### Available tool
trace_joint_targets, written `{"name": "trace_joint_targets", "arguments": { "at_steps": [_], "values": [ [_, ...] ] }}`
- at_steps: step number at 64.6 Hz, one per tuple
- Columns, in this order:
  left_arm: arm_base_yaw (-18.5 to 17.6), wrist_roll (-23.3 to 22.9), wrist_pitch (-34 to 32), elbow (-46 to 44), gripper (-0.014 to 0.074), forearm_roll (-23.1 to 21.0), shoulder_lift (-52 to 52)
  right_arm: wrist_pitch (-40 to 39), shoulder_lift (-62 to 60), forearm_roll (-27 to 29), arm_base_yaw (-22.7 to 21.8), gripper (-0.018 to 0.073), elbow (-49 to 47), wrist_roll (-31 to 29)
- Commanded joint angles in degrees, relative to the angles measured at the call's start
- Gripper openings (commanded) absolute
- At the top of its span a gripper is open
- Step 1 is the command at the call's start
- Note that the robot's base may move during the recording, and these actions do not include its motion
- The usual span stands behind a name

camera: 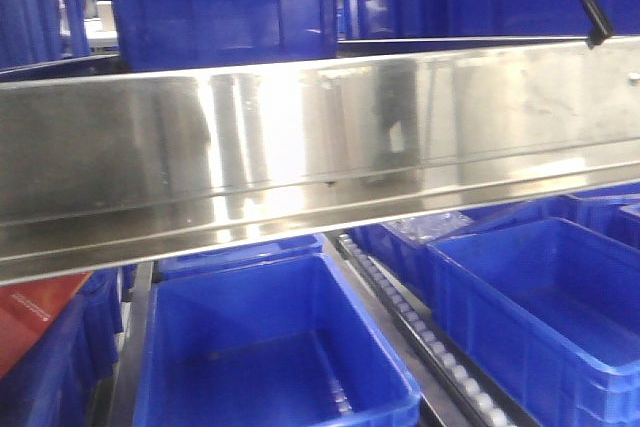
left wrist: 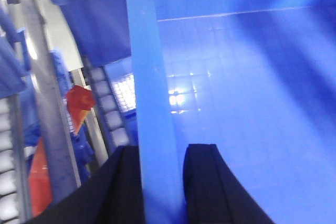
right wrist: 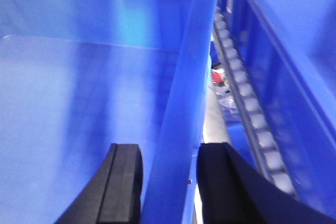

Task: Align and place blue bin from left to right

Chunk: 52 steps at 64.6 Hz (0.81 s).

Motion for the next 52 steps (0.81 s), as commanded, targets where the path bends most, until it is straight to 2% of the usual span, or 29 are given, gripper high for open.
{"name": "trace_joint_targets", "arguments": {
  "at_steps": [1, 52],
  "values": [
    [-0.8, 1.0, -3.6, -1.1, -0.0013, -2.1, -1.8, -6.5, -1.0, -1.5, -0.1, -0.0079, -1.1, 1.1],
    [-0.8, 1.0, -3.6, -1.1, -0.0013, -2.1, -1.8, -6.5, -1.0, -1.5, -0.1, -0.0079, -1.1, 1.1]
  ]
}}
